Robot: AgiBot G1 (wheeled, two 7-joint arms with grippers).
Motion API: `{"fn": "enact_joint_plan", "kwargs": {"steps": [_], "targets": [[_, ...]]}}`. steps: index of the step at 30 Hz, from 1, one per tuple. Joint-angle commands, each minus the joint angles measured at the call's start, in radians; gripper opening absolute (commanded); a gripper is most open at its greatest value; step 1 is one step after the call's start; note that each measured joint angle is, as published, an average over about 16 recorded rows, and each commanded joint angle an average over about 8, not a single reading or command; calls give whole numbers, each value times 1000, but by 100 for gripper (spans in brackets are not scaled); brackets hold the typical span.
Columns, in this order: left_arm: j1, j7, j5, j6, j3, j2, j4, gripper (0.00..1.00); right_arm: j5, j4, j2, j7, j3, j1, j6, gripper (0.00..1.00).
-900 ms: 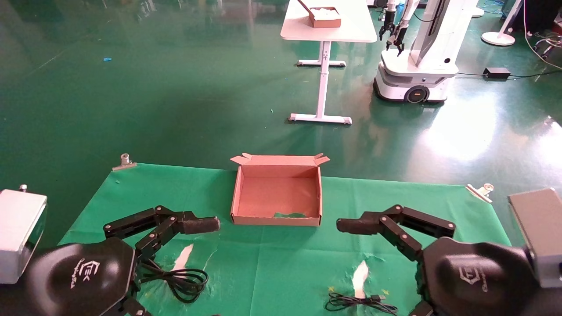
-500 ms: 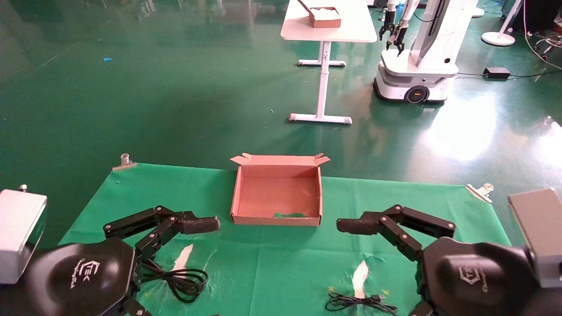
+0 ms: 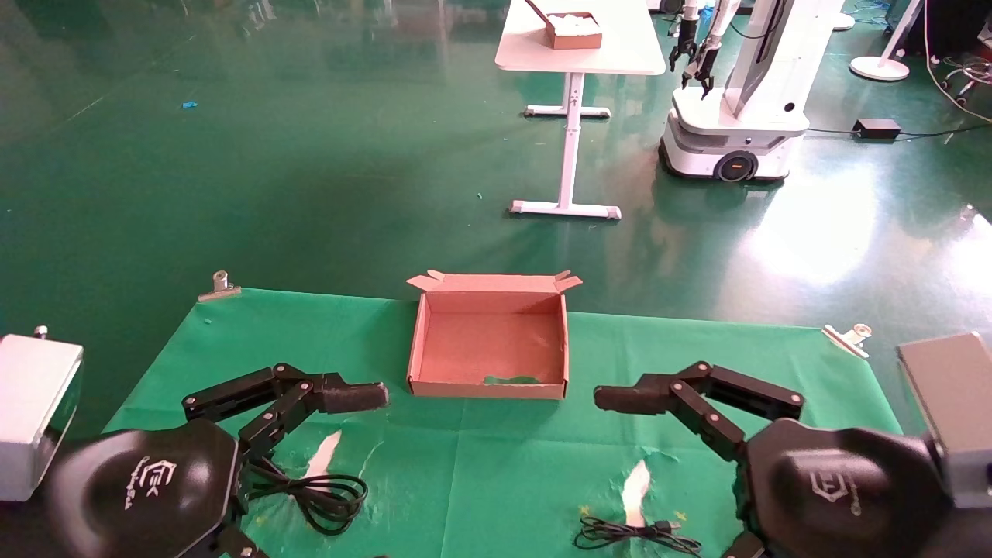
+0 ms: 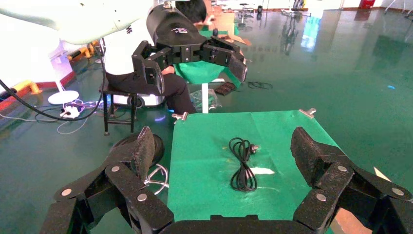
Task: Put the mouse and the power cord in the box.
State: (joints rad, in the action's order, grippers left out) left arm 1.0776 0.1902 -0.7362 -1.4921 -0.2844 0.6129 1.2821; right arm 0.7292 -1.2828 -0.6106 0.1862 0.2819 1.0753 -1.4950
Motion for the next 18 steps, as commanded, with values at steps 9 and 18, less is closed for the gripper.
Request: {"fn": "enact_joint_plan", "kwargs": {"steps": [9,18], "targets": [[0,0,1,0,1,0,0,100,-1,0,0,0,0,0,0,100],[18,7,-94,2,-34,-16,25,100,99,-33,41,-3,27,17,-7,100]]}}
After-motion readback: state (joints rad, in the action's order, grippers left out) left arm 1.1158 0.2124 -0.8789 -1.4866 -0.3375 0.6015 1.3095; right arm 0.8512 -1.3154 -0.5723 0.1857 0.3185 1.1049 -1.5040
